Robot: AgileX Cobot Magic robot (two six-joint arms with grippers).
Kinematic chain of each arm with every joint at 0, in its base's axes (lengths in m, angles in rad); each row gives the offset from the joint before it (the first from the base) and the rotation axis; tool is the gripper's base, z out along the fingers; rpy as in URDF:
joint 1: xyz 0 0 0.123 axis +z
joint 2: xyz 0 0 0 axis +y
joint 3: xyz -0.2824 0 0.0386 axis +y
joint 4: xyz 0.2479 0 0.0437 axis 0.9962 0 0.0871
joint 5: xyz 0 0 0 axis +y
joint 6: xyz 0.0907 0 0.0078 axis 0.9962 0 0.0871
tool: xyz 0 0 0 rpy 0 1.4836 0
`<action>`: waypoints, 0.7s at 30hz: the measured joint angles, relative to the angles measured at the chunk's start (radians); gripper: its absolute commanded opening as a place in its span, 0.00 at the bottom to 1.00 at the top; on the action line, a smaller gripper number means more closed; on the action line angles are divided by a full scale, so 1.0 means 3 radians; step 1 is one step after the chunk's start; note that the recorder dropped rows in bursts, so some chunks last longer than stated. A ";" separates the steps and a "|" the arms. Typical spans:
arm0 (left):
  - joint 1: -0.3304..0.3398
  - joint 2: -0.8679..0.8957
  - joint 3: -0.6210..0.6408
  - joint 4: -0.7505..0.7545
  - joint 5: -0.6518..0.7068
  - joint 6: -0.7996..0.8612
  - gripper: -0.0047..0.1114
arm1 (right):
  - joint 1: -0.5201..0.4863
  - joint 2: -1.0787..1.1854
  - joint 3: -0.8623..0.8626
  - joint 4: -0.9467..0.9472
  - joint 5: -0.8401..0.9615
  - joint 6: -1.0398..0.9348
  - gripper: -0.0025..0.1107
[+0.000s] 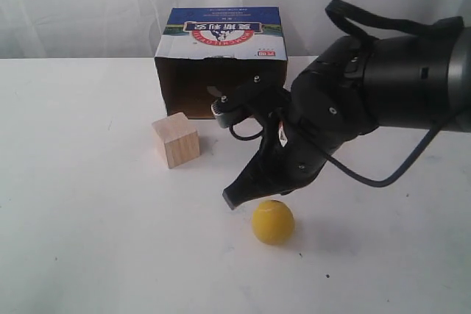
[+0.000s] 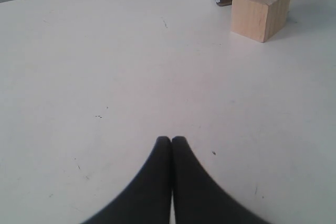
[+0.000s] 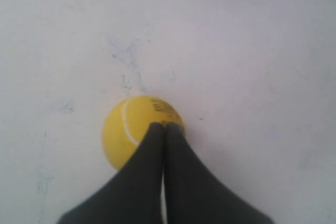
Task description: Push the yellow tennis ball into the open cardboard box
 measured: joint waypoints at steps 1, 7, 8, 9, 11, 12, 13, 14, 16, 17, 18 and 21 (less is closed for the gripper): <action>0.0000 0.0000 0.0000 0.0000 0.0000 0.0000 0.04 | 0.0018 0.0000 0.0000 0.0015 0.0024 0.0000 0.02; 0.0000 0.0000 0.0000 0.0000 0.0000 0.0000 0.04 | 0.0040 0.0000 0.0034 0.0099 0.0084 0.0000 0.02; 0.0000 0.0000 0.0000 0.0000 0.0000 0.0000 0.04 | 0.0040 0.0000 0.0055 0.0099 0.0084 0.0000 0.02; 0.0000 0.0000 0.0000 0.0000 0.0000 0.0000 0.04 | 0.0040 0.0000 0.0094 0.0099 0.0084 0.0000 0.02; 0.0000 0.0000 0.0000 0.0000 0.0000 0.0000 0.04 | 0.0004 0.0000 0.0168 0.0099 0.0084 0.0000 0.02; 0.0000 0.0000 0.0000 0.0000 0.0000 0.0000 0.04 | -0.0029 0.0008 0.0206 0.0091 0.0078 0.0000 0.02; 0.0000 0.0000 0.0000 0.0000 0.0000 0.0000 0.04 | -0.0070 0.0032 0.0232 0.0064 0.0078 0.0000 0.02; 0.0000 0.0000 0.0000 0.0000 0.0000 0.0000 0.04 | -0.0108 0.0047 0.0248 0.0037 0.0063 0.0000 0.02; 0.0000 0.0000 0.0000 0.0000 0.0000 0.0000 0.04 | -0.0192 0.0067 0.0276 0.0003 0.0021 0.0000 0.02; 0.0000 0.0000 0.0000 0.0000 0.0000 0.0000 0.04 | -0.0221 0.0067 0.0278 -0.0005 -0.0001 0.0000 0.02; 0.0000 0.0000 0.0000 0.0000 0.0000 0.0000 0.04 | -0.0251 0.0067 0.0278 -0.0009 -0.0025 0.0000 0.02; 0.0000 0.0000 0.0000 0.0000 0.0000 0.0000 0.04 | -0.0292 0.0067 0.0278 -0.0026 -0.0045 0.0000 0.02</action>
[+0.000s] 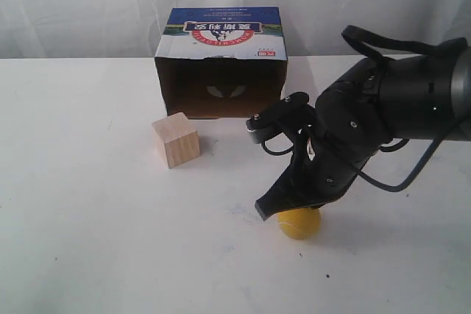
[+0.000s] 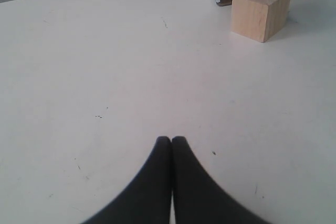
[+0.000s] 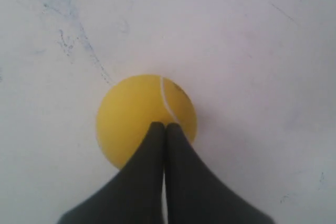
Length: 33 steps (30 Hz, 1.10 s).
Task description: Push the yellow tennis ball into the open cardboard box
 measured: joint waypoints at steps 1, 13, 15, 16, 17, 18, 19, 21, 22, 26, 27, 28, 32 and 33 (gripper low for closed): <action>0.0000 0.0000 0.0000 0.0000 0.0000 0.0000 0.04 | 0.0000 0.0000 0.0000 0.0000 -0.0008 0.0000 0.02; 0.0000 0.0000 0.0000 0.0000 0.0000 0.0000 0.04 | -0.0001 0.0095 0.0000 -0.0008 -0.0138 0.0000 0.02; 0.0000 0.0000 0.0000 0.0000 0.0000 0.0000 0.04 | -0.0001 0.0131 -0.0016 -0.0023 -0.0192 0.0000 0.02; 0.0000 0.0000 0.0000 0.0000 0.0000 0.0000 0.04 | -0.0001 0.0138 -0.0023 -0.0023 -0.0203 0.0000 0.02; 0.0000 0.0000 0.0000 0.0000 0.0000 0.0000 0.04 | -0.0001 0.0146 -0.0029 -0.0030 -0.0228 0.0000 0.02; 0.0000 0.0000 0.0000 0.0000 0.0000 0.0000 0.04 | -0.0001 0.0154 -0.0031 -0.0037 -0.0244 0.0000 0.02; 0.0000 0.0000 0.0000 0.0000 0.0000 0.0000 0.04 | -0.0001 0.0154 -0.0031 -0.0037 -0.0258 0.0000 0.02; 0.0000 0.0000 0.0000 0.0000 0.0000 0.0000 0.04 | -0.0001 0.0161 -0.0031 -0.0037 -0.0310 0.0000 0.02; 0.0000 0.0000 0.0000 0.0000 0.0000 0.0000 0.04 | -0.0001 0.0161 -0.0031 -0.0037 -0.0336 0.0000 0.02; 0.0000 0.0000 0.0000 0.0000 0.0000 0.0000 0.04 | -0.0007 0.0188 -0.0031 -0.0056 -0.0490 0.0000 0.02; 0.0000 0.0000 0.0000 0.0000 0.0000 0.0000 0.04 | -0.0016 0.0194 -0.0038 -0.0060 -0.0511 0.0000 0.02; 0.0000 0.0000 0.0000 0.0000 0.0000 0.0000 0.04 | -0.0022 0.0203 -0.0045 -0.0060 -0.0527 0.0000 0.02; 0.0000 0.0000 0.0000 0.0000 0.0000 0.0000 0.04 | -0.0093 0.0280 -0.0177 -0.0117 -0.0514 0.0000 0.02; 0.0000 0.0000 0.0000 0.0000 0.0000 0.0000 0.04 | -0.0118 0.0312 -0.0222 -0.0135 -0.0489 0.0000 0.02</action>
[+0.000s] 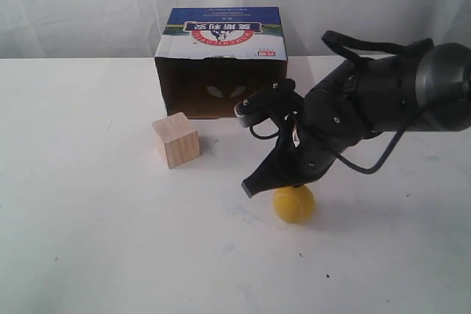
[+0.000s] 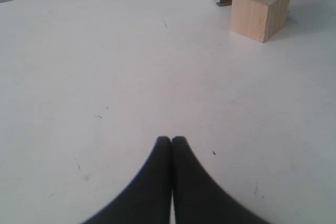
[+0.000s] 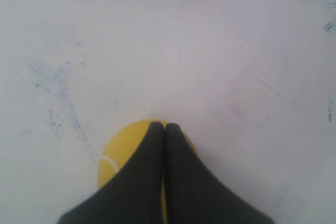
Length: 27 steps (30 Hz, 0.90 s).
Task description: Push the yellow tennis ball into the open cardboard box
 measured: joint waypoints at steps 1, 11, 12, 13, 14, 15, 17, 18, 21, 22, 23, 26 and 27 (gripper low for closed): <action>0.0000 0.0000 0.0000 0.0000 0.0000 0.0000 0.04 | -0.0022 0.0024 -0.0050 -0.0018 0.0015 0.0000 0.02; 0.0000 0.0000 0.0000 0.0000 0.0000 0.0000 0.04 | -0.0077 -0.0159 -0.0386 -0.0164 0.0568 -0.0037 0.02; 0.0000 0.0000 0.0000 0.0000 0.0000 0.0000 0.04 | -0.0071 -0.0211 -0.0386 -0.0164 0.0637 -0.0046 0.02; 0.0000 0.0000 0.0000 0.0000 0.0000 0.0000 0.04 | -0.0071 -0.0263 -0.0386 -0.0164 0.0696 -0.0053 0.02; 0.0000 0.0000 0.0000 0.0000 0.0000 0.0000 0.04 | -0.0066 -0.0304 -0.0377 -0.0164 0.0727 -0.0053 0.02; 0.0000 0.0000 0.0000 0.0000 0.0000 0.0000 0.04 | -0.0063 -0.0352 -0.0344 -0.0164 0.0748 -0.0053 0.02; 0.0000 0.0000 0.0000 0.0000 0.0000 0.0000 0.04 | -0.0058 -0.0410 -0.0285 -0.0156 0.0776 -0.0058 0.02; 0.0000 0.0000 0.0000 0.0000 0.0000 0.0000 0.04 | -0.0056 -0.0418 -0.0249 -0.0151 0.0782 -0.0058 0.02; 0.0000 0.0000 0.0000 0.0000 0.0000 0.0000 0.04 | -0.0042 -0.0399 -0.0162 -0.0028 0.0780 -0.0147 0.02; 0.0000 0.0000 0.0000 0.0000 0.0000 0.0000 0.04 | -0.0042 -0.0386 -0.0146 0.0037 0.0774 -0.0194 0.02; 0.0000 0.0000 0.0000 0.0000 0.0000 0.0000 0.04 | -0.0036 -0.0369 -0.0133 0.0105 0.0765 -0.0238 0.02; 0.0000 0.0000 0.0000 0.0000 0.0000 0.0000 0.04 | 0.0054 -0.0368 -0.0119 0.0217 0.0728 -0.0296 0.02; 0.0000 0.0000 0.0000 0.0000 0.0000 0.0000 0.04 | 0.0089 -0.0368 -0.0119 0.0233 0.0715 -0.0296 0.02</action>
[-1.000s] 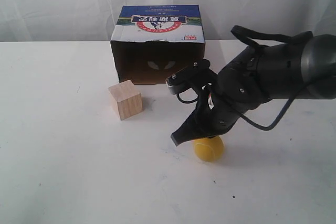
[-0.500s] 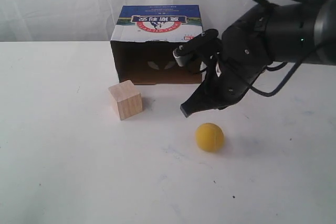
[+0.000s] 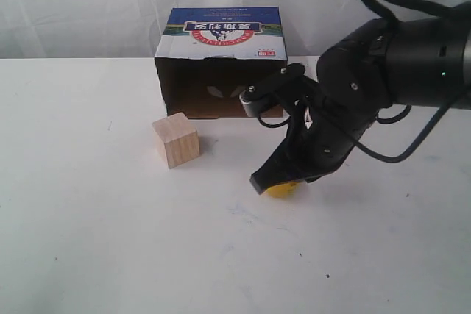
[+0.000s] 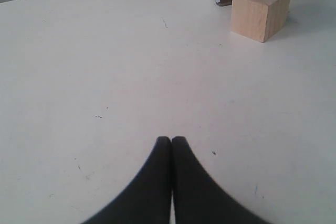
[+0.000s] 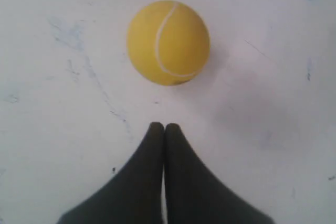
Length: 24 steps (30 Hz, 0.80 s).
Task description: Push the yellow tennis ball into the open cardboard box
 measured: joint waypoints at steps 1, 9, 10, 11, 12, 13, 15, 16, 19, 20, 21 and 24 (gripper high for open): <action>0.0000 0.0000 0.0000 0.0000 0.0000 0.0000 0.04 | 0.0047 0.0000 0.0000 0.0015 -0.0018 0.0000 0.02; 0.0000 0.0000 0.0000 0.0000 0.0000 0.0000 0.04 | 0.0179 0.0199 0.0000 0.0200 -0.0182 -0.0038 0.02; 0.0000 0.0000 0.0000 0.0000 0.0000 0.0000 0.04 | 0.0179 0.0275 0.0000 0.0208 -0.0236 -0.0053 0.02; 0.0000 0.0000 0.0000 0.0000 0.0000 0.0000 0.04 | 0.0179 0.0362 0.0000 0.0208 -0.0305 -0.0071 0.02; 0.0000 0.0000 0.0000 0.0000 0.0000 0.0000 0.04 | 0.0173 0.0458 -0.0009 0.0208 -0.0364 -0.0088 0.02; 0.0000 0.0000 0.0000 0.0000 0.0000 0.0000 0.04 | 0.0156 0.0567 -0.0051 0.0208 -0.0467 -0.0128 0.02; 0.0000 0.0000 0.0000 0.0000 0.0000 0.0000 0.04 | 0.0090 0.0793 -0.0181 0.0107 -0.0633 -0.0184 0.02; 0.0000 0.0000 0.0000 0.0000 0.0000 0.0000 0.04 | 0.0033 0.0949 -0.0375 0.0023 -0.0658 -0.0205 0.02; 0.0000 0.0000 0.0000 0.0000 0.0000 0.0000 0.04 | -0.0129 0.1084 -0.1086 -0.0298 -0.0380 -0.0209 0.02; 0.0000 0.0000 0.0000 0.0000 0.0000 0.0000 0.04 | -0.0156 0.1054 -0.1329 -0.0412 -0.0343 -0.0181 0.02; 0.0000 0.0000 0.0000 0.0000 0.0000 0.0000 0.04 | -0.0164 0.0990 -0.1480 -0.0524 -0.0318 -0.0157 0.02; 0.0000 0.0000 0.0000 0.0000 0.0000 0.0000 0.04 | -0.0117 0.0598 -0.1720 -0.0759 -0.0231 -0.0095 0.02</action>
